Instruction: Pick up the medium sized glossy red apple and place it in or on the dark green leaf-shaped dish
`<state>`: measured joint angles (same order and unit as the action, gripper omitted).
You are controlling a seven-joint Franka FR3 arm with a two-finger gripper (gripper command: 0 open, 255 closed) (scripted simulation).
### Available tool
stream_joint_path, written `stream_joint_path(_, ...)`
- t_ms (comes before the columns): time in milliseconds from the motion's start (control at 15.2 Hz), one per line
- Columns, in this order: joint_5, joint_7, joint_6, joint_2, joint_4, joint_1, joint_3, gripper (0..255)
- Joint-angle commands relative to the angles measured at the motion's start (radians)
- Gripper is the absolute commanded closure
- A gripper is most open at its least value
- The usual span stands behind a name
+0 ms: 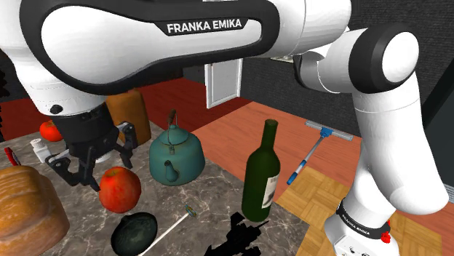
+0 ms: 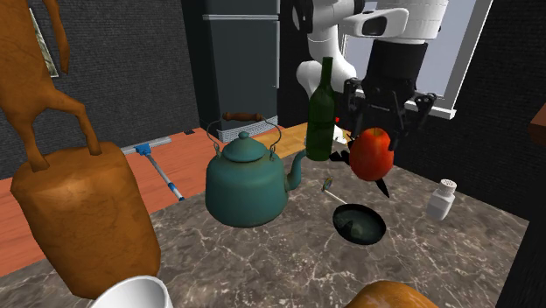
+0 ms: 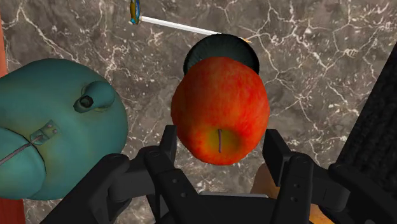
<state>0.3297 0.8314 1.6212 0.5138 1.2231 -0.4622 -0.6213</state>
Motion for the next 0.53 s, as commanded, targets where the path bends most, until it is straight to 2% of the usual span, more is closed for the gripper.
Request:
stream_joint_path(0,0.004,0.005,0.016,0.008,0.009,-0.002,0.002,255)
stream_joint_path(462,0.006,0.017,0.111,0.004,0.112,0.018,0.004,255)
